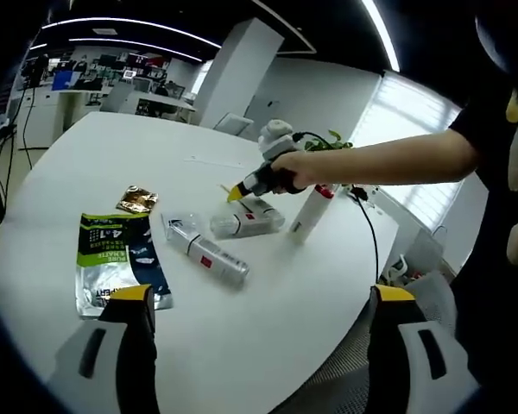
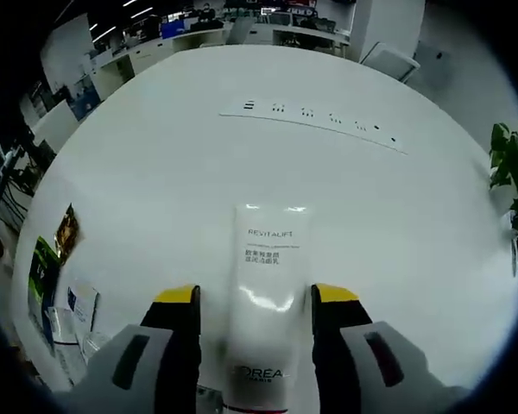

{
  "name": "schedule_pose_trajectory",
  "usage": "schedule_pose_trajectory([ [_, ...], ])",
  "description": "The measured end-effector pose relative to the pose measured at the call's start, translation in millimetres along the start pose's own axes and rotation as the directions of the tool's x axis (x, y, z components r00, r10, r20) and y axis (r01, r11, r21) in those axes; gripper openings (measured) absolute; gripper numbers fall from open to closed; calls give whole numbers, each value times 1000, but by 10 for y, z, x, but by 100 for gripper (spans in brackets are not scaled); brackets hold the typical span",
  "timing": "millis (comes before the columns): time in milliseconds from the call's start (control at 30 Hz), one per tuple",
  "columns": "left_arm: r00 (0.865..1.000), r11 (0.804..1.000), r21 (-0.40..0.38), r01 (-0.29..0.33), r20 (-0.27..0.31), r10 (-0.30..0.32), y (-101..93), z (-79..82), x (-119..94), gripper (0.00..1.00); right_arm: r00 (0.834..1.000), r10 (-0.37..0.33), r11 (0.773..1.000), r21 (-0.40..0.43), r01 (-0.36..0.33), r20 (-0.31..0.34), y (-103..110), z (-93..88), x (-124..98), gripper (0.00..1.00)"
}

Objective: Arrange the skincare products in the storage area until every visible bottle or jar stands upright without overlapping.

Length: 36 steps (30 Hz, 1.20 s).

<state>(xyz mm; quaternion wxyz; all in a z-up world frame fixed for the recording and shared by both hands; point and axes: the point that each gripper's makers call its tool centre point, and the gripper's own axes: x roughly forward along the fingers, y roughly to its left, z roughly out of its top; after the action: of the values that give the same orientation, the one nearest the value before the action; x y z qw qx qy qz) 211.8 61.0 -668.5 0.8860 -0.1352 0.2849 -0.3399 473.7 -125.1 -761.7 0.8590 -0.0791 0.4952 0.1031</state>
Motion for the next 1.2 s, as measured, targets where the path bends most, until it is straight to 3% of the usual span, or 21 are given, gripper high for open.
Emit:
schedule_pose_trajectory([
  [233,1000,1000,-1,3,3,-3,-2,16,25,95,1000,-2,1000,2,2,13,-11,32,7,34],
  [533,1000,1000,-3,0,10,0,6,24,10,95,999,-13,1000,10,12,33,-2,38,20,32],
  [800,1000,1000,4,-4,16,4,4,62,-34,94,996,-23,998,-61,28,83,26,84,5,31],
  [1200,1000,1000,21,-3,22,2,-3,103,-66,94,992,31,994,-103,-19,122,82,211,-3,30],
])
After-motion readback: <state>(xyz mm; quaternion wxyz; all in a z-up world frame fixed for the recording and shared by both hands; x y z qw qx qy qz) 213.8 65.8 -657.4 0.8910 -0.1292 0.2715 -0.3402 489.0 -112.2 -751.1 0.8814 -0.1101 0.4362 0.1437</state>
